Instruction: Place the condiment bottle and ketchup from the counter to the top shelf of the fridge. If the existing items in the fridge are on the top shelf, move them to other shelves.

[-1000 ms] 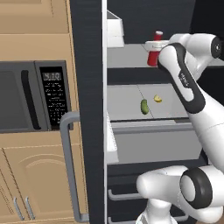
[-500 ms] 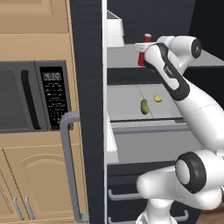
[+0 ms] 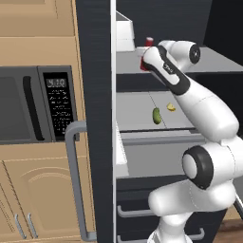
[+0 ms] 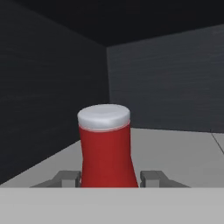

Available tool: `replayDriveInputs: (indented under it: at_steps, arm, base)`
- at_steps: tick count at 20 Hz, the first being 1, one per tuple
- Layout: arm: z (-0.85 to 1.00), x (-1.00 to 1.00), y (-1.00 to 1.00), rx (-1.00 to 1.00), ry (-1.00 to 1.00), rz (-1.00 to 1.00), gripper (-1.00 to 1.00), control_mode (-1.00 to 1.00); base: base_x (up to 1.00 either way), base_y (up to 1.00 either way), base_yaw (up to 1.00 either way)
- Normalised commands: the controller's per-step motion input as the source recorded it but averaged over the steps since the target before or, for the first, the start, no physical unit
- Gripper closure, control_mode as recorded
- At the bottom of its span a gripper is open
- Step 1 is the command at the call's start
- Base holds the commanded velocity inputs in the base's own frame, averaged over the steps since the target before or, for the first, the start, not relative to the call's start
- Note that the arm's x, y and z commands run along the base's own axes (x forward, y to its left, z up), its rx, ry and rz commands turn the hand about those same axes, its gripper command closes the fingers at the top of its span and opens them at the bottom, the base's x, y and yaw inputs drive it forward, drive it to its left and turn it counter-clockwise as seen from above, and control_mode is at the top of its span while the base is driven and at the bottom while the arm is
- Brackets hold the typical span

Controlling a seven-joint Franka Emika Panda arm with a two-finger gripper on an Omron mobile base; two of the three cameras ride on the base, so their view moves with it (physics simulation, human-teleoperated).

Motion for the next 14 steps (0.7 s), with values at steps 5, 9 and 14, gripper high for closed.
replayDriveInputs:
  at_steps: [5,9,14]
  arm:
    - [-0.17,0.69,0.01,0.0,0.0,0.0,1.0,-1.0]
    - [-0.37,0.35,0.0,0.0,0.0,0.0,1.0,-1.0]
    - [-0.06,0.06,0.0,0.0,0.0,0.0,-1.0,-1.0]
  base:
    - [0.0,0.0,0.0]
    - [0.0,0.0,0.0]
    - [0.0,0.0,0.0]
